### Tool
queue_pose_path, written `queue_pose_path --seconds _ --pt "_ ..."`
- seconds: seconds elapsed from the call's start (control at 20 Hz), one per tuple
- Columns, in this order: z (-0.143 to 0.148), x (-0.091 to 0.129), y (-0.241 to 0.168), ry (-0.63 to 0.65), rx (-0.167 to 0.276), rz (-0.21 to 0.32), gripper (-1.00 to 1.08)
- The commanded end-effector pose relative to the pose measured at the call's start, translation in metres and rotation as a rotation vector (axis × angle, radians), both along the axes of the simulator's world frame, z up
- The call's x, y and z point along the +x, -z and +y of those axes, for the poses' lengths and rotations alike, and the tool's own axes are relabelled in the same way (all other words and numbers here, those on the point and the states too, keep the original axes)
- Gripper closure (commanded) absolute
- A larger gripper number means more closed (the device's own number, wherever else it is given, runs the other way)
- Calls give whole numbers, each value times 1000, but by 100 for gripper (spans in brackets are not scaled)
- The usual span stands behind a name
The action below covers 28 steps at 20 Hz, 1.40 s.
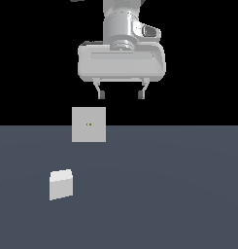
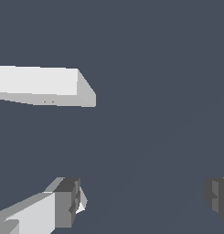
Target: Plug the charger into the wall socket.
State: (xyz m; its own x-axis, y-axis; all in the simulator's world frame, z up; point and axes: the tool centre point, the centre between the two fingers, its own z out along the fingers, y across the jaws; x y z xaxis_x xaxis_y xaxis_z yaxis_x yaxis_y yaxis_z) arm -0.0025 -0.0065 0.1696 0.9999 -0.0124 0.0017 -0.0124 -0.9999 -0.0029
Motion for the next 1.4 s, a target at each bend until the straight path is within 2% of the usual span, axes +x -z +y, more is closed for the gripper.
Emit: queue_pose_path --seconds 0.0,0.3,0.55,1.05,1.35 --pt "0 0 0 0 0 0 -92" --pt "6 -5 6 -25 0 -2 -92" --pt "21 -17 19 -85 1 -8 -92" --pt "67 -67 67 -296 5 -27 -92" --pt "84 -94 92 -397 7 -36 -92"
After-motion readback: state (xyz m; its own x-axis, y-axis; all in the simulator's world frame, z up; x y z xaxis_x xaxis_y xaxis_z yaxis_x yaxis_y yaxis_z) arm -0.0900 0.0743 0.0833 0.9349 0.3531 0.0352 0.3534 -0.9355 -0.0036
